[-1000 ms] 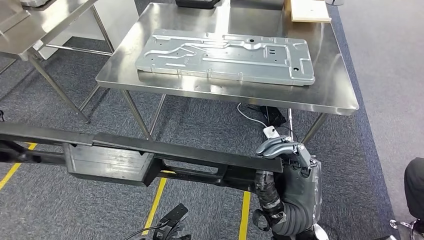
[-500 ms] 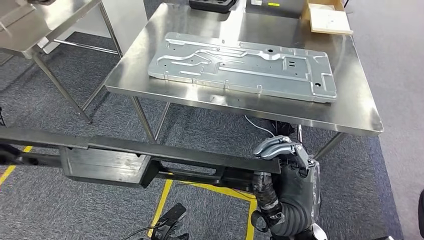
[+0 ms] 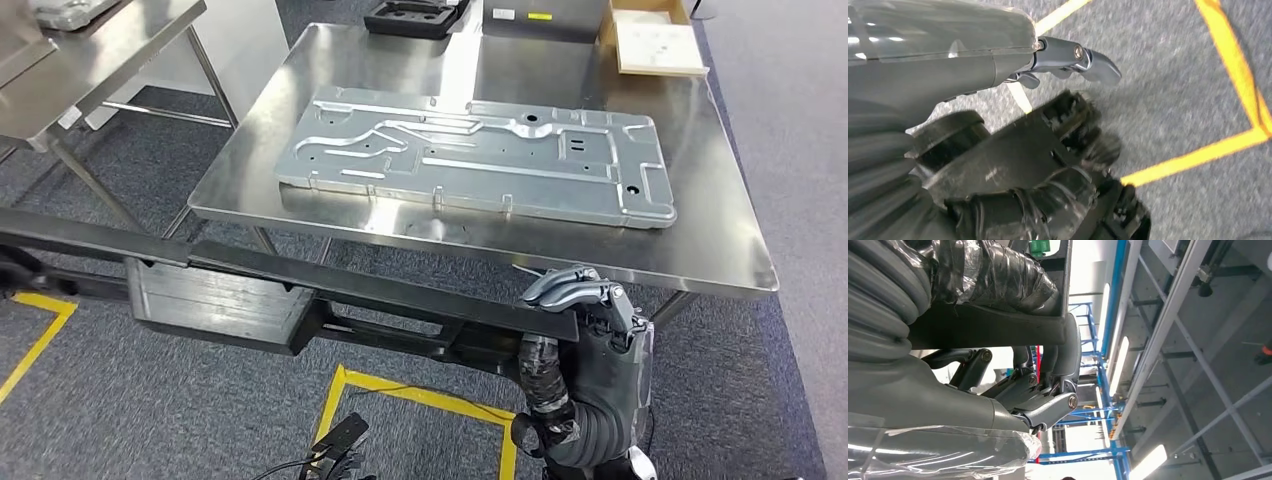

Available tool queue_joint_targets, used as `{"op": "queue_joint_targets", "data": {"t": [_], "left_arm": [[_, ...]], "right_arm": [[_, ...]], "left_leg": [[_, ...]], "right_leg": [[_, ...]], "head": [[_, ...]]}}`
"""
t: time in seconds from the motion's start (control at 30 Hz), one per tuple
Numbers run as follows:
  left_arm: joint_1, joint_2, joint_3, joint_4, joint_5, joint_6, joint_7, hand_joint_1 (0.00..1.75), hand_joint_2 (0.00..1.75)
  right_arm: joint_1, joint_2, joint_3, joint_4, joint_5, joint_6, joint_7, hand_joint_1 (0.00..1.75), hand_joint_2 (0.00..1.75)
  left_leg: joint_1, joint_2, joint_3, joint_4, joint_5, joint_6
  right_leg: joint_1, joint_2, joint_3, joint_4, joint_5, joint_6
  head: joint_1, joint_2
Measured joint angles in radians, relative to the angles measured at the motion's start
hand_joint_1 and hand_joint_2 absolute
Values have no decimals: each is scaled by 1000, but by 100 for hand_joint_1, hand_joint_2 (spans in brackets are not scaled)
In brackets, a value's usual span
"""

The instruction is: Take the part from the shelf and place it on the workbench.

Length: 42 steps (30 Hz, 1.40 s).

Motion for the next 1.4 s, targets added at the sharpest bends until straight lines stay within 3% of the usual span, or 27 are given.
{"op": "queue_joint_targets", "data": {"t": [0.07,0.1,0.13,0.2,0.27,0.3,0.37,0.4,0.43,0.47,0.57,0.6,0.63,0.7,0.77,0.9,0.93,0.97,1.07,1.1,1.17,1.27,1.33,1.4], "left_arm": [[-1,1,0,0,-3,1,3,0,175],[-1,1,0,1,-6,2,4,0,175],[-1,1,1,1,-8,2,6,0,175],[-1,0,1,1,-14,2,7,0,175],[-4,-2,1,1,-18,2,8,0,175],[-5,-2,1,1,-18,3,8,0,175],[-5,-2,1,1,-18,3,8,0,175],[-3,-2,1,1,-18,3,8,0,175],[-2,-2,1,1,-18,3,8,0,175],[-1,-3,1,1,-18,3,8,0,175],[-3,-6,1,1,-17,3,8,0,175],[-5,-7,1,1,-17,4,8,0,175],[-6,-7,1,1,-16,4,8,0,175],[-8,-8,1,1,-15,4,8,0,175],[-10,-8,1,1,-15,4,8,0,175],[-10,-8,1,1,-15,4,9,0,175],[-9,-8,1,1,-15,3,9,0,175],[-9,-8,1,1,-15,3,9,0,175],[-8,-6,1,2,-12,2,8,0,175],[-9,-5,1,2,-11,2,8,0,175],[-9,-3,1,3,-9,2,6,0,175],[-6,-2,1,4,-6,3,5,0,175],[-10,-2,1,5,-4,3,4,0,175],[-13,-2,2,6,-1,4,4,0,175]], "right_arm": [[1,0,0,0,-2,-1,0,175,175],[3,0,0,-1,-3,-2,2,175,175],[5,-1,0,-2,-4,-2,4,175,175],[8,-2,0,-8,-2,-2,12,175,175],[8,-3,0,-14,-1,-2,17,175,175],[9,-3,0,-16,-1,-2,18,175,175],[11,-4,0,-18,-1,-2,18,175,175],[13,-5,0,-19,-1,-2,18,175,175],[14,-7,0,-19,-1,-2,19,175,175],[15,-8,0,-19,-1,-1,19,175,175],[15,-9,0,-20,0,-1,21,175,175],[16,-10,0,-20,0,-1,22,175,175],[17,-10,0,-21,1,-1,23,175,175],[18,-10,0,-23,4,-1,24,175,175],[18,-10,0,-24,6,-1,24,175,175],[18,-10,0,-27,7,-1,28,175,175],[19,-10,0,-27,7,-1,31,175,175],[19,-10,0,-27,6,-1,34,175,175],[20,-10,0,-27,-2,-1,41,175,175],[20,-10,0,-27,-5,-1,44,175,175],[19,-9,0,-26,-9,-1,49,175,175],[15,-9,0,-25,-14,-2,52,175,175],[14,-10,0,-25,-18,-3,52,175,175],[14,-10,0,-25,-21,-4,52,175,175]], "left_leg": [[-2,2,14,-103,119,6],[-5,2,18,-132,161,13],[-6,2,22,-141,175,21],[-5,2,38,-141,168,35],[-2,2,54,-144,159,47],[-2,2,59,-145,154,52],[-2,1,70,-145,140,55],[-2,1,78,-145,133,55],[-2,0,89,-145,124,55],[-2,-1,101,-145,116,53],[-4,-4,130,-144,92,43],[-5,-5,134,-145,85,38],[-6,-6,136,-143,82,31],[-7,-6,140,-142,78,18],[-6,-3,128,-107,65,9],[-4,1,-5,104,-13,-2],[-4,1,-25,119,-13,-1],[-5,1,-27,96,8,4],[-17,2,28,-86,131,32],[-23,2,41,-127,146,39],[-33,3,50,-156,146,50],[-25,3,92,-185,149,65],[-17,4,114,-194,144,66],[-15,2,124,-194,133,65]], "right_leg": [[3,2,20,4,-25,11],[4,3,27,6,-34,18],[6,5,35,12,-39,25],[6,5,36,36,-37,35],[3,4,-8,114,-39,42],[2,3,-47,172,-54,45],[1,3,-132,279,-118,53],[0,3,-162,305,-147,56],[0,2,-177,300,-158,57],[0,2,-176,266,-142,57],[3,1,-134,84,10,45],[5,1,-125,49,47,39],[7,1,-122,34,63,32],[7,2,-112,29,64,18],[4,2,-95,23,60,5],[7,1,-72,22,40,-8],[9,3,-64,22,33,-9],[12,4,-54,22,25,-10],[18,5,-19,20,-1,-9],[17,6,-14,17,-7,-6],[11,4,-6,15,-10,6],[10,1,4,38,-14,20],[6,1,-37,117,-41,29],[-2,0,-115,232,-88,40]], "head": [[0,0],[0,0],[0,0],[0,0],[2,0],[3,0],[4,0],[4,0],[4,0],[5,0],[7,0],[8,0],[10,0],[11,0],[9,0],[6,0],[6,0],[6,0],[12,0],[16,0],[20,0],[16,0],[20,0],[22,0]]}}
